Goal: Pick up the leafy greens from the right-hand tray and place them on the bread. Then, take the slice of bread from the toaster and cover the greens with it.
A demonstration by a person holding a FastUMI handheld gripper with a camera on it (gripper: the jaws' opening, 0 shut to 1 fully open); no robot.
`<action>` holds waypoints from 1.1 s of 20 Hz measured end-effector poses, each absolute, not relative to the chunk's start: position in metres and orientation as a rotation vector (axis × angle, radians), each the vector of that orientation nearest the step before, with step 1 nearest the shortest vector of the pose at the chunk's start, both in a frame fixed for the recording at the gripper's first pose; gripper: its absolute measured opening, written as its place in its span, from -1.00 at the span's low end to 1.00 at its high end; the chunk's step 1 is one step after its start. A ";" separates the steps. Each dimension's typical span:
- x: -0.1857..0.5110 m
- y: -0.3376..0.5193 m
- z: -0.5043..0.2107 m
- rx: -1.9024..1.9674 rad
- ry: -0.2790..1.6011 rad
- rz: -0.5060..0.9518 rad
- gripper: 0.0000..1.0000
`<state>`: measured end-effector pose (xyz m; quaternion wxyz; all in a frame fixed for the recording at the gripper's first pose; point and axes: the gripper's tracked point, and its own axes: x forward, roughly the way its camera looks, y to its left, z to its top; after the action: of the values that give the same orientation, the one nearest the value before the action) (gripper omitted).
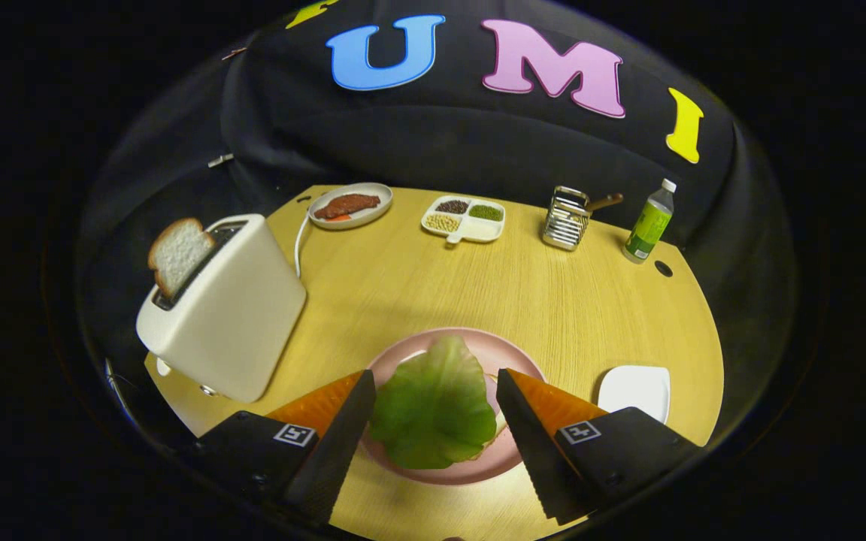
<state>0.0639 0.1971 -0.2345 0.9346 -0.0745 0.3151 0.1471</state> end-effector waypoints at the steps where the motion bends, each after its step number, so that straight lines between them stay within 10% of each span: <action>1: 0.063 0.206 -0.219 -0.146 0.609 0.321 1.00; 22: 0.028 0.472 -0.144 -0.183 0.445 0.762 0.98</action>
<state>0.0282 0.4719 -0.1441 0.9002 -0.0883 0.2150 0.3684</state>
